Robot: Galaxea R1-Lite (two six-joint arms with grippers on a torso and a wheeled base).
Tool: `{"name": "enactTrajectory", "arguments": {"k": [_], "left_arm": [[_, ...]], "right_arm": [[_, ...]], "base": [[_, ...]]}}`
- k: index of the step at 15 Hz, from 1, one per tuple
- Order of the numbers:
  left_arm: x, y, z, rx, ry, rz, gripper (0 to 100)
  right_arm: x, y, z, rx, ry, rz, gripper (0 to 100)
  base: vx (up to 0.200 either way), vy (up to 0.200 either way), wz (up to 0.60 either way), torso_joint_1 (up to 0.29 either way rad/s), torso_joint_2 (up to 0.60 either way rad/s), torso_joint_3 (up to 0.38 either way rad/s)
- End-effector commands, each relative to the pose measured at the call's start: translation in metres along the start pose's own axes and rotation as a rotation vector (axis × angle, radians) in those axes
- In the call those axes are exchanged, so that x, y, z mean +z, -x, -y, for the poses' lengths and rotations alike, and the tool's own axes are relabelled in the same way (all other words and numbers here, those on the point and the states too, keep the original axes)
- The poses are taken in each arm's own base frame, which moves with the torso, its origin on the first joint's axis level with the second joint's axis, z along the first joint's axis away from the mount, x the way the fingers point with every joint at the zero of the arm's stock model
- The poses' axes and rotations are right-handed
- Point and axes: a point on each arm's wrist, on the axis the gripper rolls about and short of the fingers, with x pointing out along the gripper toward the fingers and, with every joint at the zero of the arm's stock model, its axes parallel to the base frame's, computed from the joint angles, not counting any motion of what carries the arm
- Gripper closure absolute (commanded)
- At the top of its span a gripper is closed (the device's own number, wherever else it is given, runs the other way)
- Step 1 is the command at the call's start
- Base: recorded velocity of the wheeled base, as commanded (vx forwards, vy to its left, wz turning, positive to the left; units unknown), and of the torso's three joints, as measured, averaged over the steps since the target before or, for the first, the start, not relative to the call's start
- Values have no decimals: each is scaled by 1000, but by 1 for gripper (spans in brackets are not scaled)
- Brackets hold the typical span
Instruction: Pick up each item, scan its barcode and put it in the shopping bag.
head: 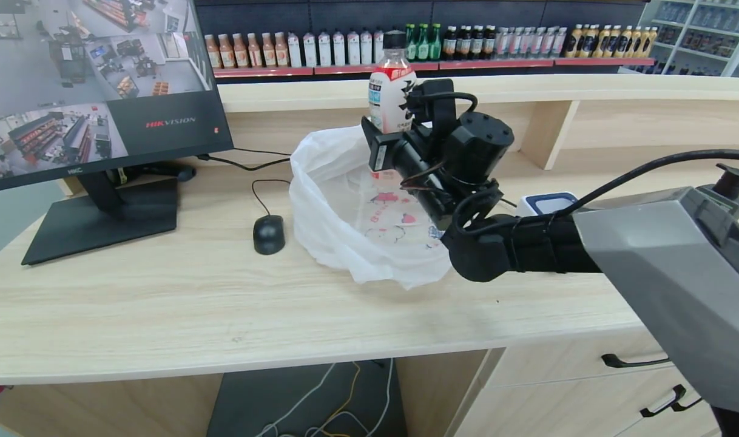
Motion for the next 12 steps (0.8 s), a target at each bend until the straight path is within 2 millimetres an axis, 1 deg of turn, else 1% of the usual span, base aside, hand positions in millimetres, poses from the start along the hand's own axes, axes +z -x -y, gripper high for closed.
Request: {"name": "enactTrajectory", "arguments": {"k": [1, 3, 6, 10, 12], "left_arm": [[0, 0, 0, 0, 0, 0, 0], [0, 0, 0, 0, 0, 0, 0], [0, 0, 0, 0, 0, 0, 0], [0, 0, 0, 0, 0, 0, 0], [0, 0, 0, 0, 0, 0, 0]], "right_arm": [[-23, -14, -4, -2, 5, -16, 100], [-30, -19, -5, -1, 6, -24, 100], [-40, -18, -6, 3, 11, -55, 100], [-42, -18, -6, -3, 13, -62, 100], [-43, -17, -10, 8, 10, -61, 100]], "base": [[0, 0, 0, 0, 0, 0], [0, 0, 0, 0, 0, 0], [0, 0, 0, 0, 0, 0], [0, 0, 0, 0, 0, 0], [0, 0, 0, 0, 0, 0]]}}
